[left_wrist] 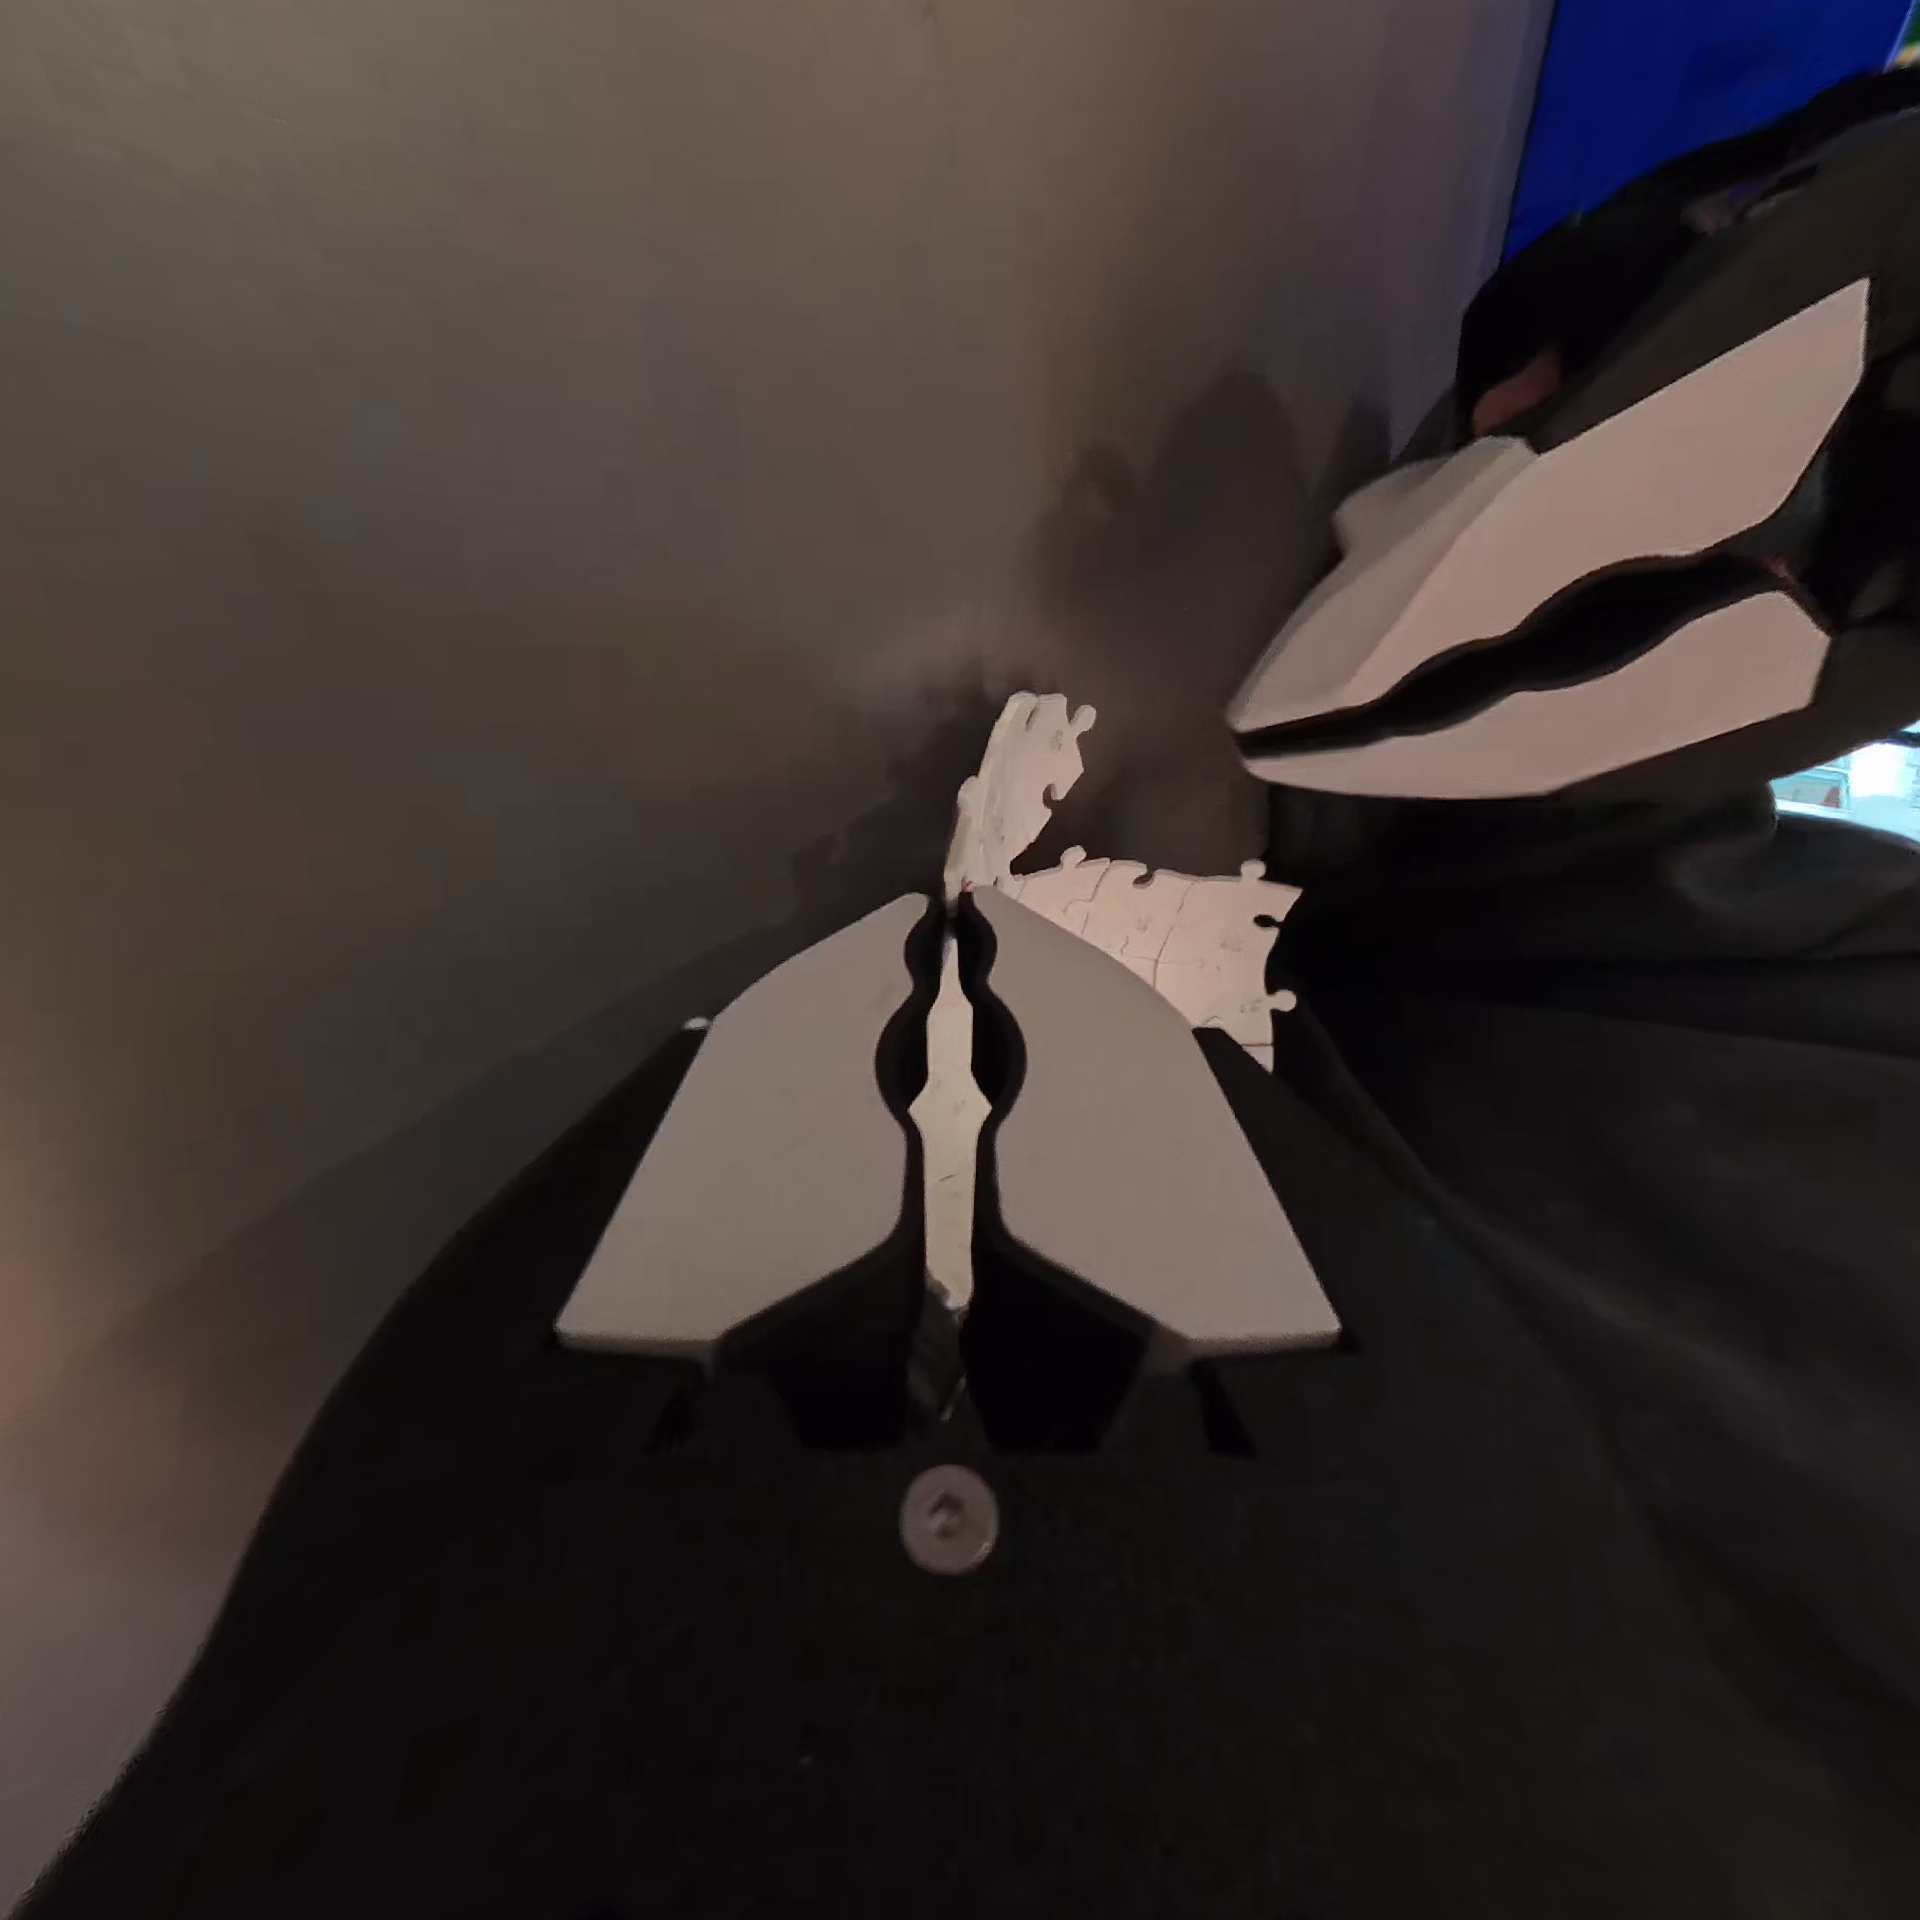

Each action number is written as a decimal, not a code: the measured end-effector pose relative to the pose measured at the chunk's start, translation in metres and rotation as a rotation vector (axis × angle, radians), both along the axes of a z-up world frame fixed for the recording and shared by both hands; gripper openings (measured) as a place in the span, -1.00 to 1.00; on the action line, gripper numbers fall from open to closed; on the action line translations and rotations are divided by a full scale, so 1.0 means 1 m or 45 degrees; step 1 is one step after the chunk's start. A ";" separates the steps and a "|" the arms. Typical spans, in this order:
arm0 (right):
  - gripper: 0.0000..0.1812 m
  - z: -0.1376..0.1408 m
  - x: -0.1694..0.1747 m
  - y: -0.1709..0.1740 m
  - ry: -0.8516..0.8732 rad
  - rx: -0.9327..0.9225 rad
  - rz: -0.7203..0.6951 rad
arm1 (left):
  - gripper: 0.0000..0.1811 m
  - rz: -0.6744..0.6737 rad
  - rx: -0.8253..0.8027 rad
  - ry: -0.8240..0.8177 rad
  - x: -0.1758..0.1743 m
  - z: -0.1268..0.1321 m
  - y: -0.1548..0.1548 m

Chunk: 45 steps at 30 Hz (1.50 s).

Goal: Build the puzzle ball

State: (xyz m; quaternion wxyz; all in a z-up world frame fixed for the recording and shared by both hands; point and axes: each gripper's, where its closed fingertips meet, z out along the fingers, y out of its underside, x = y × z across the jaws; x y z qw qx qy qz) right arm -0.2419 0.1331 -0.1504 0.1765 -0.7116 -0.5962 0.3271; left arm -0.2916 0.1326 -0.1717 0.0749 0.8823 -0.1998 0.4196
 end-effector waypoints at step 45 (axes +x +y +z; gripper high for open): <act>-0.95 -0.024 0.004 -0.008 -0.422 -0.895 -0.476 | -0.97 -0.403 0.531 0.089 -0.033 0.006 0.019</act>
